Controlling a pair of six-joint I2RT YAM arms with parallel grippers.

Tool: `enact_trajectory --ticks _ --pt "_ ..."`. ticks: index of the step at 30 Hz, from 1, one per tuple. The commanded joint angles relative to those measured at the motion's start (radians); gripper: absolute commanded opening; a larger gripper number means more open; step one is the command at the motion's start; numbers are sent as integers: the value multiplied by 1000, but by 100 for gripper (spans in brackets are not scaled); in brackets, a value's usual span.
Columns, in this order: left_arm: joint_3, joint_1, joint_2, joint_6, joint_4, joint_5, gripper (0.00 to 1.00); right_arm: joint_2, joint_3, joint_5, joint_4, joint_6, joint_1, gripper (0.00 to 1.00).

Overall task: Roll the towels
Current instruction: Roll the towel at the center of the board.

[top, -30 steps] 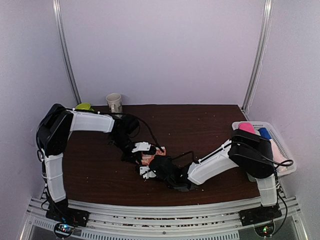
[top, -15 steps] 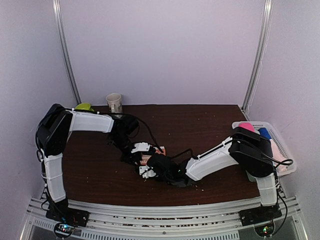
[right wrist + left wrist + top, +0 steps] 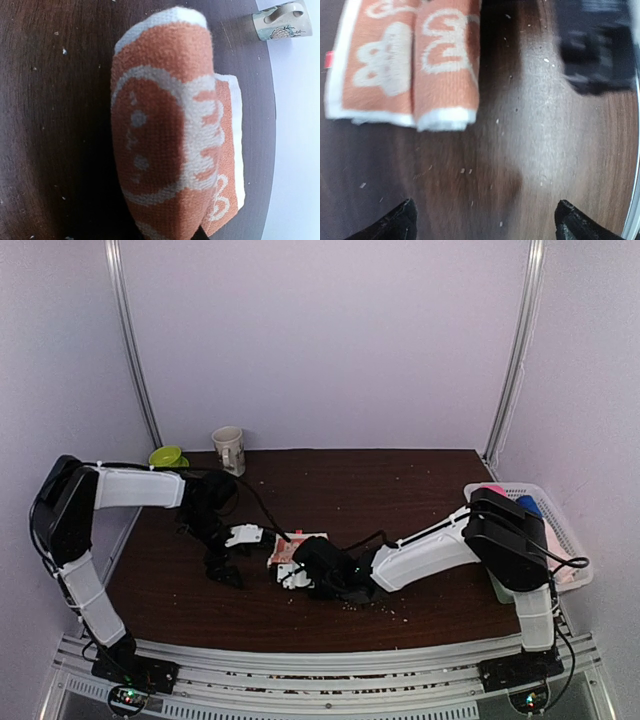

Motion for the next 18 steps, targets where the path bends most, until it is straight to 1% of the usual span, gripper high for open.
enact_trajectory --ticks 1,4,8,11,18 --pt "-129 29 -191 0 212 2 98 -7 61 -141 -215 79 -20 4" --pt "-258 30 -291 19 380 -26 98 12 139 -239 -339 123 -43 4" --pt "-395 30 -375 45 559 -44 98 80 271 -383 -545 181 -81 4" --pt "-489 30 -427 80 658 -47 97 116 334 -477 -621 212 -103 5" --pt "-647 26 -554 168 813 -12 90 209 506 -696 -792 274 -157 6"
